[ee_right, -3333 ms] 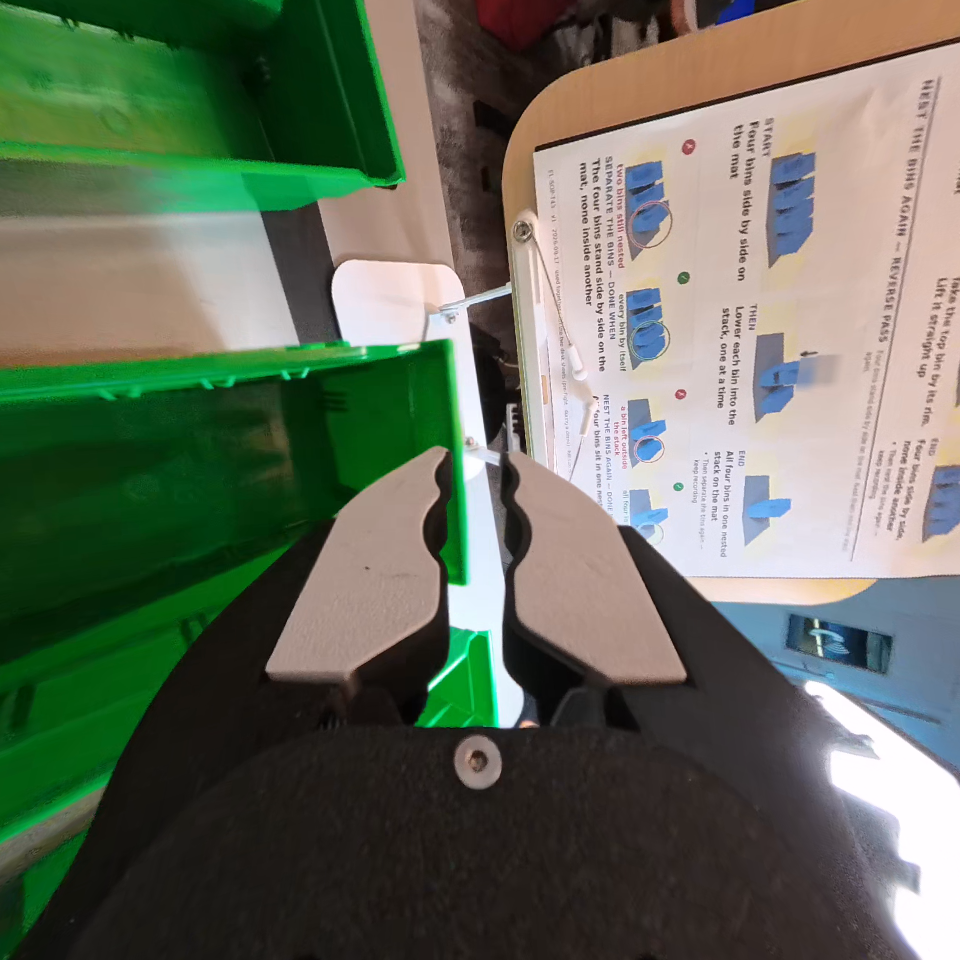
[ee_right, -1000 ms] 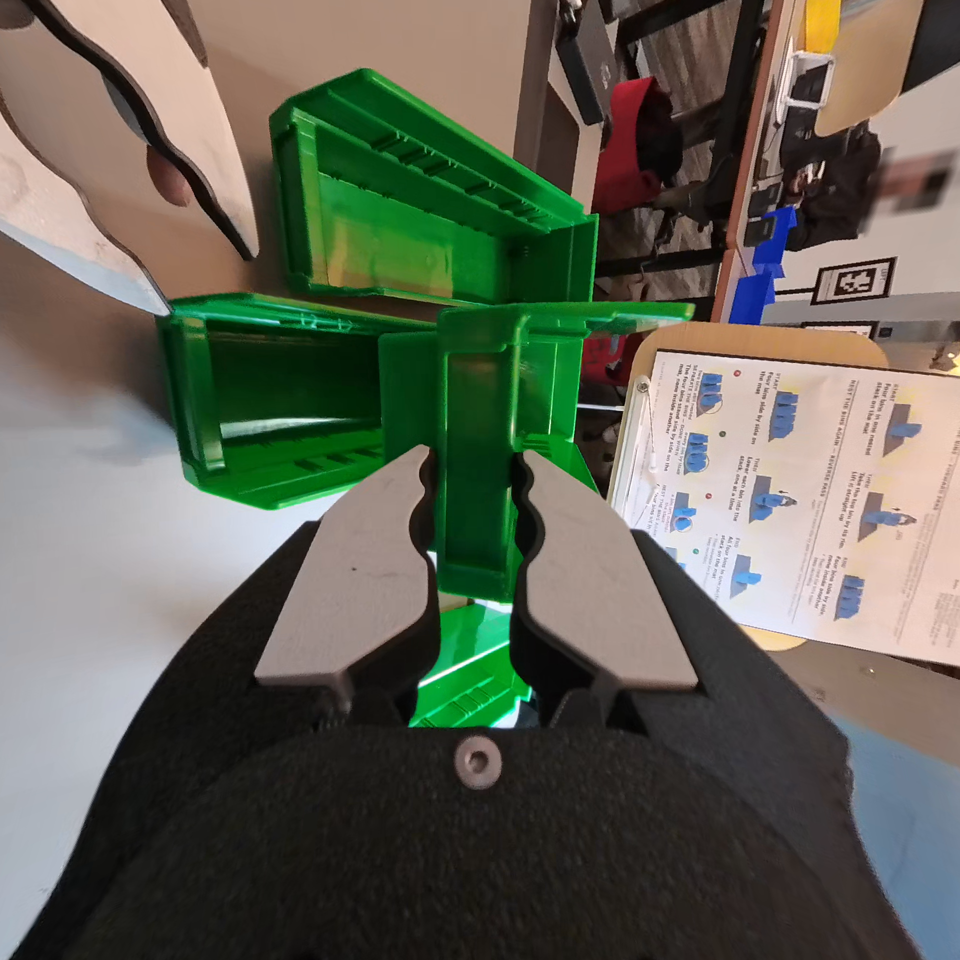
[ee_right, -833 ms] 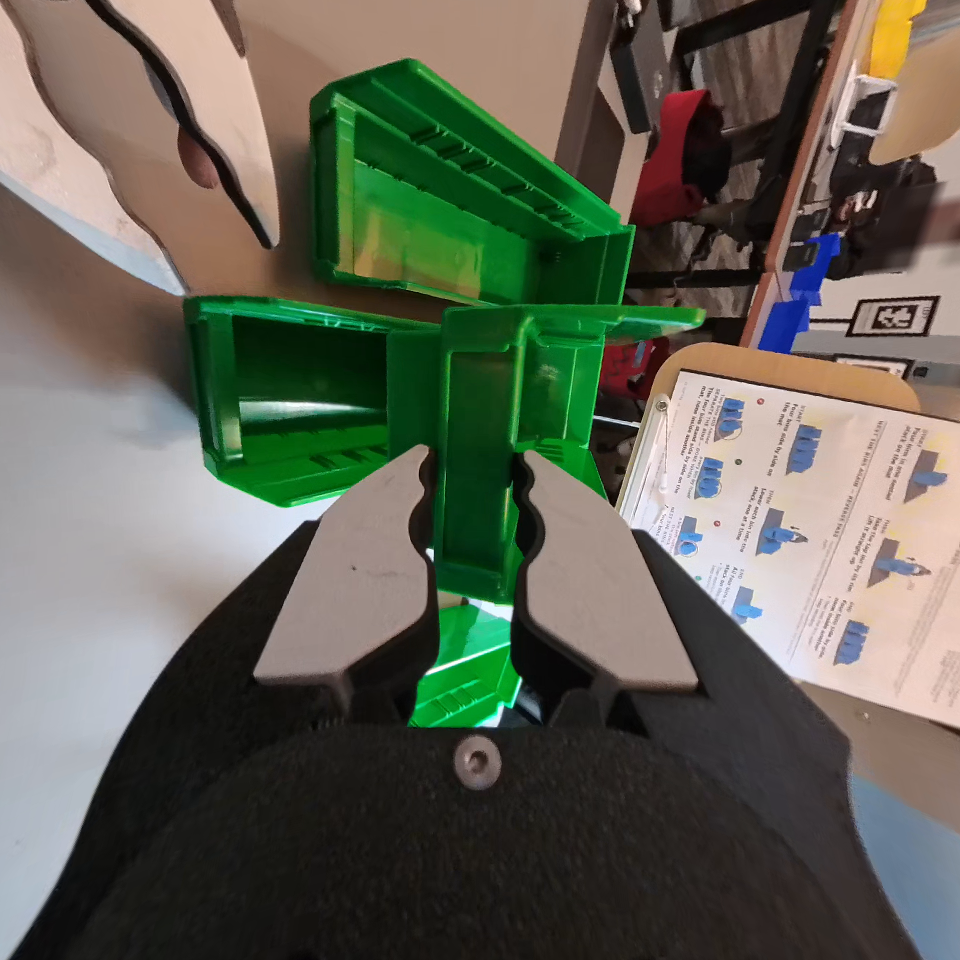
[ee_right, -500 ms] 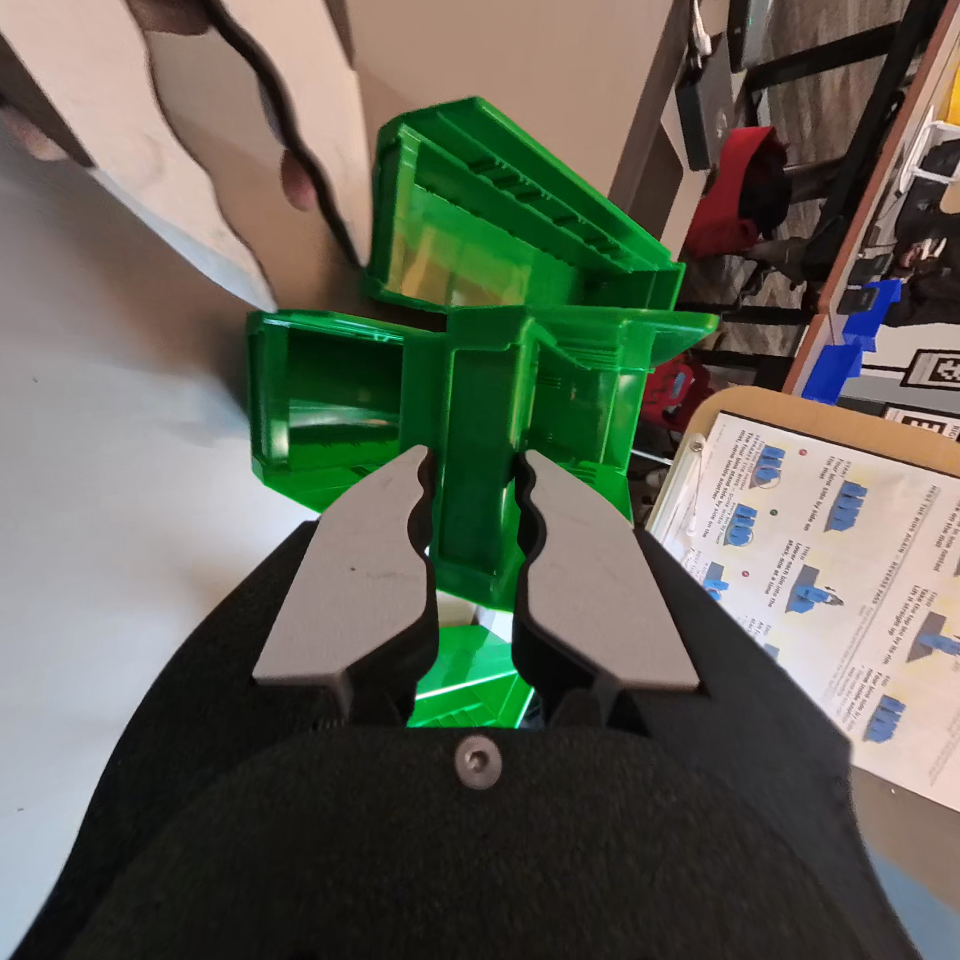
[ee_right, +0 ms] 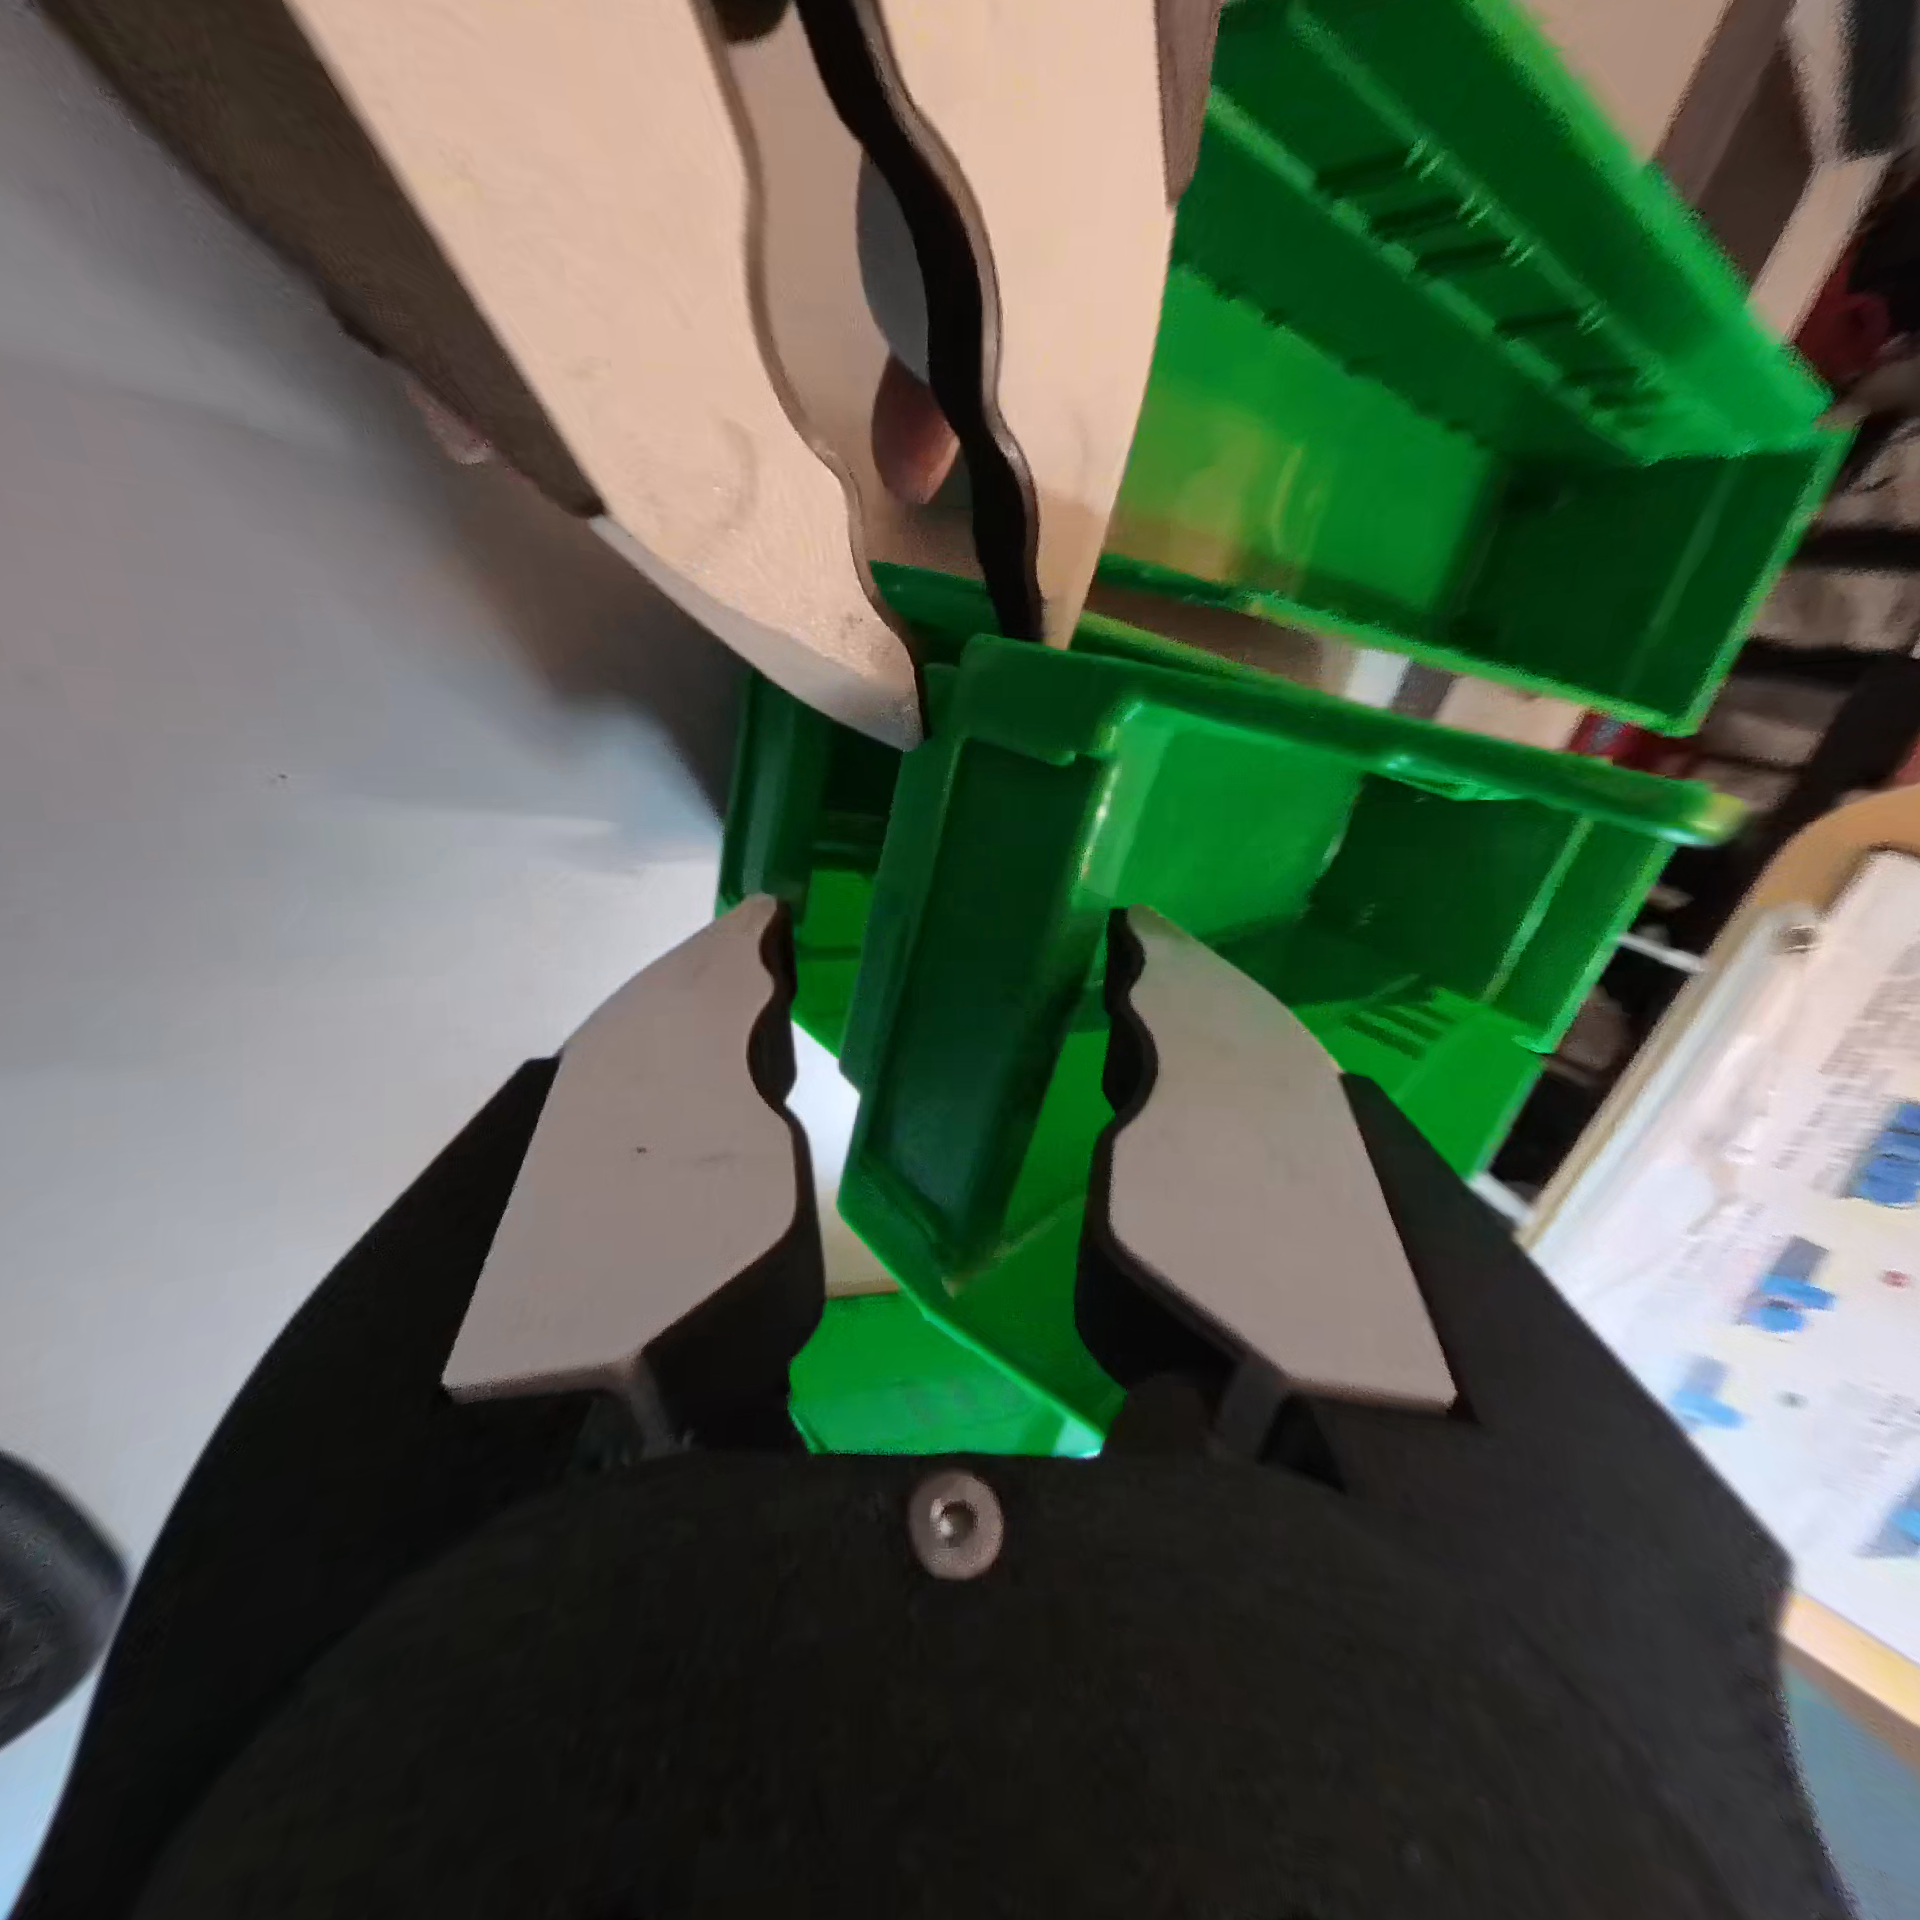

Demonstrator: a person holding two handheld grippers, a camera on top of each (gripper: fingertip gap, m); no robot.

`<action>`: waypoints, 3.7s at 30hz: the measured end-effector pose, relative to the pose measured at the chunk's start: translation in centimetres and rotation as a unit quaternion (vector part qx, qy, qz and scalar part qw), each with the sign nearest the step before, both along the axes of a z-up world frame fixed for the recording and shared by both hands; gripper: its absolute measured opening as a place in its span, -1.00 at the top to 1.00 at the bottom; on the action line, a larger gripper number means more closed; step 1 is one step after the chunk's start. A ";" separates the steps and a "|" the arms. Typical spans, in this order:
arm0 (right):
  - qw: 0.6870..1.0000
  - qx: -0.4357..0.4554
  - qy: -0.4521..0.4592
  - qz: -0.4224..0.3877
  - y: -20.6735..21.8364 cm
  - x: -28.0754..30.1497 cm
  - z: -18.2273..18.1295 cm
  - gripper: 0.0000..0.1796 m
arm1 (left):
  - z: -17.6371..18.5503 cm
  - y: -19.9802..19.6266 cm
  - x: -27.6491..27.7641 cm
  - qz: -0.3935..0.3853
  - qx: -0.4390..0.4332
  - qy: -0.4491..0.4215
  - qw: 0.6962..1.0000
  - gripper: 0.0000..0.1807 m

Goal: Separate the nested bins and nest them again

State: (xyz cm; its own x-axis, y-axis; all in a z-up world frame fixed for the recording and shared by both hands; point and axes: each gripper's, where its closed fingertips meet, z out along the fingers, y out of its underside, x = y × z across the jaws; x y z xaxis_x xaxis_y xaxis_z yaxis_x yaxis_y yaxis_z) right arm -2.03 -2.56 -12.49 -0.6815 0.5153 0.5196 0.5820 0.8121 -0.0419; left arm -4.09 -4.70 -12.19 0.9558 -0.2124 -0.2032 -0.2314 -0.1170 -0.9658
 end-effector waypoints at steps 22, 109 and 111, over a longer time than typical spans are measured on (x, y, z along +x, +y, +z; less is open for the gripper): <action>0.990 -0.122 -0.016 -0.068 0.0 -0.3 3.5 0.63 | 0.0 -1.9 -1.2 -0.004 -0.006 -0.026 1.000 0.63; 0.708 -0.240 0.551 -0.371 13.9 19.8 -1.9 0.18 | 1.1 -3.6 -9.4 0.103 -0.001 -0.083 0.991 0.35; 0.697 -0.237 0.559 -0.381 14.3 20.6 -1.5 0.17 | 1.1 -4.4 -10.1 0.114 0.001 -0.078 0.990 0.35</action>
State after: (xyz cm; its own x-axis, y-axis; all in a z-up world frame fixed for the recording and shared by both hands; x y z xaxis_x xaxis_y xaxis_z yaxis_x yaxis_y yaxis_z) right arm 18.57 11.73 -13.99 0.5787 0.8009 0.1540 0.2248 0.0249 -0.9741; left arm -14.21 -9.08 -11.14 0.9987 0.0138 -0.0487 -0.0462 -0.1462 -0.9882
